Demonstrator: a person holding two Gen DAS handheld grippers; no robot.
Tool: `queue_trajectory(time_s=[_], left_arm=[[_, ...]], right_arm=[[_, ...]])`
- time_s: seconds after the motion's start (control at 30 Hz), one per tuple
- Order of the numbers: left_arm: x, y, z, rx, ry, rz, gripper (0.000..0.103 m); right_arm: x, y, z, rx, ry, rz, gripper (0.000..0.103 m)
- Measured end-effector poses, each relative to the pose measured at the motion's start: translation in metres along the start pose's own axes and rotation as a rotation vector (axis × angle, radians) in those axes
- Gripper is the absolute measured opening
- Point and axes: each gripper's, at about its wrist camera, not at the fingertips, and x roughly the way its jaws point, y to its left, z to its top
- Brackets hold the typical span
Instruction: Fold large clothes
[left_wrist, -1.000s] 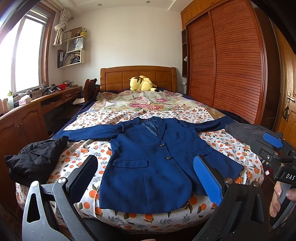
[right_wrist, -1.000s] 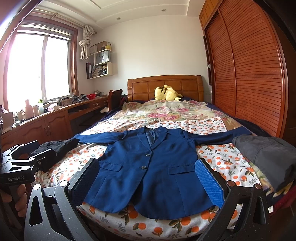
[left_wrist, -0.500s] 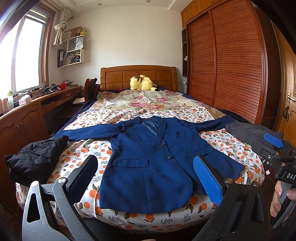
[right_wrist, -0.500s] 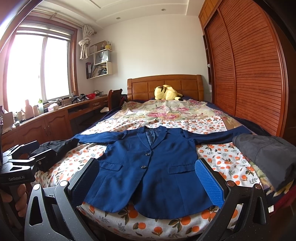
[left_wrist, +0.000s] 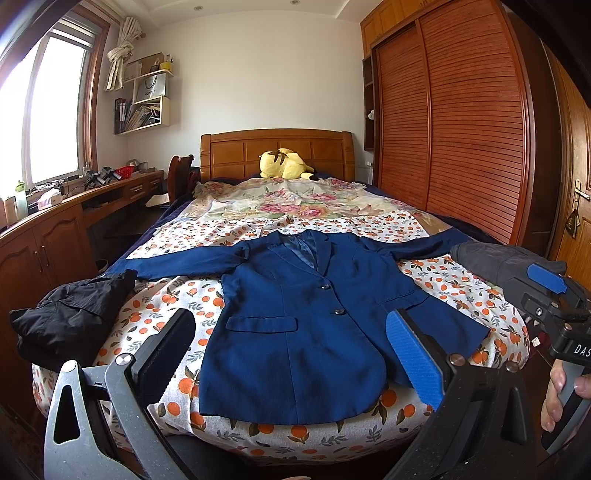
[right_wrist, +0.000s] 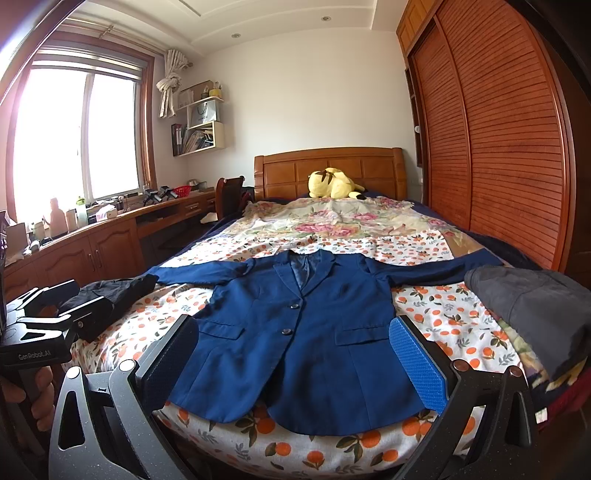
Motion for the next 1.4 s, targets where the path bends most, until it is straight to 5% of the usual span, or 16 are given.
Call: queue_trajectory(time_s=[0.53, 1.4], left_arm=[[0.041, 0.018, -0.018, -0.003, 0.080, 0.034, 0.103], [0.175, 0.111, -0.051, -0.035, 0.302, 0.017, 0.103]], right_arm=[[0.030, -0.004, -0.002, 0.010, 0.035, 0.008, 0.103], [0.195, 0.016, 0.015, -0.049, 0.123, 0.093, 0.103]])
